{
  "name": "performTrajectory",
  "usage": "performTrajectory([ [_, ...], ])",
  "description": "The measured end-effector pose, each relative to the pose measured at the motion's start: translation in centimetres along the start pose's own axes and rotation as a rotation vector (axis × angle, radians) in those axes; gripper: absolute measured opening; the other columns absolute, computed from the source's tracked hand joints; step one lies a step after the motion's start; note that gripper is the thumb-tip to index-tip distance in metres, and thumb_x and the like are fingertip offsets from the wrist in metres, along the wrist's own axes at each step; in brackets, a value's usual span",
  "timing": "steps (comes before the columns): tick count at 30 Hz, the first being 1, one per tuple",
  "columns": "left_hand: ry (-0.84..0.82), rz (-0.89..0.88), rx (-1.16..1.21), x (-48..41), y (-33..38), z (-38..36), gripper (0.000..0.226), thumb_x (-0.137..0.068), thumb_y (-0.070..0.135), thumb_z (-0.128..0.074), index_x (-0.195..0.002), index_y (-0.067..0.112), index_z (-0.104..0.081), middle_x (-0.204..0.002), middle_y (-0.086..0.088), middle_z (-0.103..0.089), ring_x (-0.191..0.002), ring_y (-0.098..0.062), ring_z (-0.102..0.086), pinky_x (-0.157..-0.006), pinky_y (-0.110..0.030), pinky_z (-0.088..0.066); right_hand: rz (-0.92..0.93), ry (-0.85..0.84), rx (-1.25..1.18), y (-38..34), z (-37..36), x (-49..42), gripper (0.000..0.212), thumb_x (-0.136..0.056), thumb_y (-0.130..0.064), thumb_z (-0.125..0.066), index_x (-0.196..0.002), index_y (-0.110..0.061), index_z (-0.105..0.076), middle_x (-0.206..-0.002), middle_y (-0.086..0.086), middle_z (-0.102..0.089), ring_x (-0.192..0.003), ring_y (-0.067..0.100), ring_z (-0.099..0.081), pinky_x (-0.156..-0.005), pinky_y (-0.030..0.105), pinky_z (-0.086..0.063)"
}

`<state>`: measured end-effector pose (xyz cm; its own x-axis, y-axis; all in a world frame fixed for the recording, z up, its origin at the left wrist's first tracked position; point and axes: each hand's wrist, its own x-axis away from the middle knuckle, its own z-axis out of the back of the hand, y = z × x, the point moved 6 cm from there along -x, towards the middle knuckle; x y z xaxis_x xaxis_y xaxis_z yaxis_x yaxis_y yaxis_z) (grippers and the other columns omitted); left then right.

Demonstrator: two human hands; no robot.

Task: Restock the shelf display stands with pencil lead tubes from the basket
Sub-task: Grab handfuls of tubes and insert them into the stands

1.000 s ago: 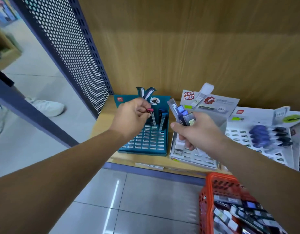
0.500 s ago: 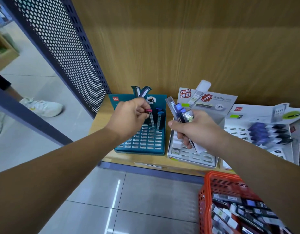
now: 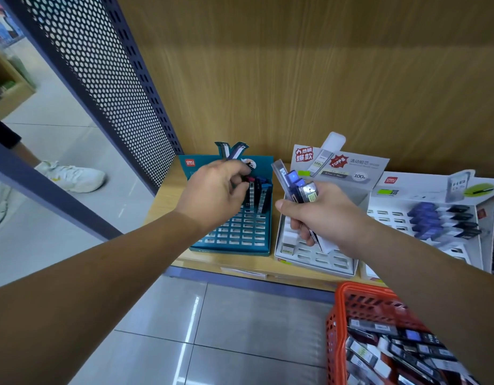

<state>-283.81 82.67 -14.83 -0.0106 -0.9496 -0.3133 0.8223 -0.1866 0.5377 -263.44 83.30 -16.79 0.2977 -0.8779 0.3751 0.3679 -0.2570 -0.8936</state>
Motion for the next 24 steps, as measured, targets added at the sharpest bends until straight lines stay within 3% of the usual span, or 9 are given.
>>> performTrajectory([
  [3, 0.0, -0.138, -0.072, 0.2, 2.1, -0.3, 0.023, -0.091, 0.037, -0.072, -0.11, 0.024, -0.073, -0.092, 0.016, -0.053, -0.07, 0.0, -0.048, -0.067, -0.026, -0.047, 0.001, 0.004, -0.035, 0.0, 0.1, 0.0, 0.018, -0.093, -0.024, -0.077, -0.089, -0.018, -0.06, -0.061, 0.007, -0.061, -0.045, 0.021, -0.052, -0.05, 0.034, -0.046],
  [6, -0.037, -0.136, -0.122, 0.0, 2.4, -1.4, 0.025, -0.092, 0.044, -0.072, -0.11, 0.027, -0.074, -0.093, 0.018, -0.051, -0.078, -0.003, -0.046, -0.066, -0.029, -0.048, 0.001, 0.003, -0.047, 0.1, 0.1, 0.0, 0.018, -0.093, -0.024, -0.077, -0.09, -0.017, -0.061, -0.063, 0.009, -0.062, -0.046, 0.021, -0.053, -0.05, 0.034, -0.046],
  [11, -0.009, -0.127, -0.061, -0.3, 1.3, -1.7, 0.009, -0.092, 0.02, -0.073, -0.099, 0.021, -0.079, -0.091, 0.01, -0.065, -0.083, -0.013, -0.06, -0.071, -0.041, -0.056, -0.004, -0.009, -0.066, 0.3, 0.1, 0.1, 0.021, -0.092, -0.022, -0.078, -0.092, -0.012, -0.06, -0.063, 0.01, -0.061, -0.046, 0.023, -0.051, -0.048, 0.034, -0.045],
  [16, -0.022, -0.131, -0.092, 0.0, 0.8, -1.7, 0.007, -0.088, 0.02, -0.071, -0.089, 0.018, -0.078, -0.086, 0.006, -0.066, -0.076, -0.017, -0.062, -0.066, -0.042, -0.056, -0.034, -0.035, -0.117, 0.5, 0.3, 0.2, 0.023, -0.091, -0.021, -0.079, -0.098, -0.009, -0.061, -0.067, 0.013, -0.06, -0.045, 0.022, -0.049, -0.048, 0.033, -0.043],
  [21, -0.01, -0.055, -0.076, 0.3, 1.4, -0.8, 0.009, -0.092, 0.017, -0.07, -0.098, 0.02, -0.076, -0.09, 0.008, -0.067, -0.078, -0.014, -0.063, -0.072, -0.038, -0.058, -0.044, -0.077, -0.102, 0.3, 0.5, 0.8, 0.024, -0.091, -0.015, -0.078, -0.105, -0.003, -0.063, -0.069, 0.014, -0.062, -0.046, 0.021, -0.049, -0.047, 0.032, -0.043],
  [24, -0.045, 0.179, 0.209, 0.3, 2.9, 0.2, 0.01, -0.099, 0.025, -0.064, -0.097, 0.023, -0.073, -0.086, 0.003, -0.072, -0.072, -0.016, -0.067, -0.069, -0.03, -0.055, -0.045, -0.121, -0.089, 0.1, 0.4, 1.2, 0.025, -0.091, -0.011, -0.074, -0.11, 0.001, -0.062, -0.068, 0.012, -0.063, -0.047, 0.022, -0.048, -0.046, 0.031, -0.043],
])
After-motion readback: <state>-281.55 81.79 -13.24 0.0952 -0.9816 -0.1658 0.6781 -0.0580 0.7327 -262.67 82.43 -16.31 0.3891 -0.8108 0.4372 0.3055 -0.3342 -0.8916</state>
